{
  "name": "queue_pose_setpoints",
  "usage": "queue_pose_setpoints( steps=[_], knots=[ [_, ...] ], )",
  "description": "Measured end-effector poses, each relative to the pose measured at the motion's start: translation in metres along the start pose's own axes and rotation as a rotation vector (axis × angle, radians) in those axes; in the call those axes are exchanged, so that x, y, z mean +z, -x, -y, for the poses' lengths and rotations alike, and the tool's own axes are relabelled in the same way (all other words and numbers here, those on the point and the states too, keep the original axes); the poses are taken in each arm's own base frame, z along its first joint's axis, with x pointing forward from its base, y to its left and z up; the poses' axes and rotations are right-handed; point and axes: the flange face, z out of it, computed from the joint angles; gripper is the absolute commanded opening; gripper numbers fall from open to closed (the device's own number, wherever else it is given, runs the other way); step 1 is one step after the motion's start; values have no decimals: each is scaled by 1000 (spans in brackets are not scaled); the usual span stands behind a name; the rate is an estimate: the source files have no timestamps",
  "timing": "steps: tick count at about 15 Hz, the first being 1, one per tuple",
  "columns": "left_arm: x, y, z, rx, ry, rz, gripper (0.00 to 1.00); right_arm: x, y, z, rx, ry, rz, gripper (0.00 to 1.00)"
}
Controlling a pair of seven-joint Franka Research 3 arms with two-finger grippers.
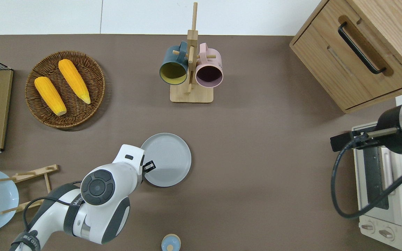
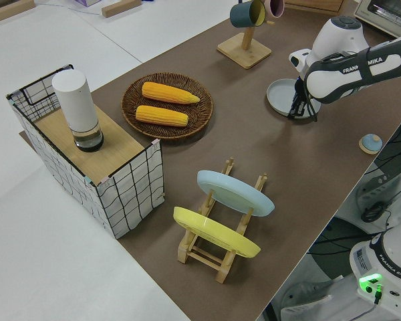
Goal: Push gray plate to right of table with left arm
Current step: 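Push the gray plate with the left gripper across the table toward the toaster oven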
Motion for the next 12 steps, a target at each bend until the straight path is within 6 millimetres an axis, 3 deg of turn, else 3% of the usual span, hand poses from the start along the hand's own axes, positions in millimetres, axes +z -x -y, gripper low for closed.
queue_pose_setpoints(
  steps=[8,12],
  knots=[
    [4,56,-94,-71,51,38,0,0,0,0,0,0,0,983],
    [9,76,-131,-100,52,21,0,0,0,0,0,0,0,983]
  ],
)
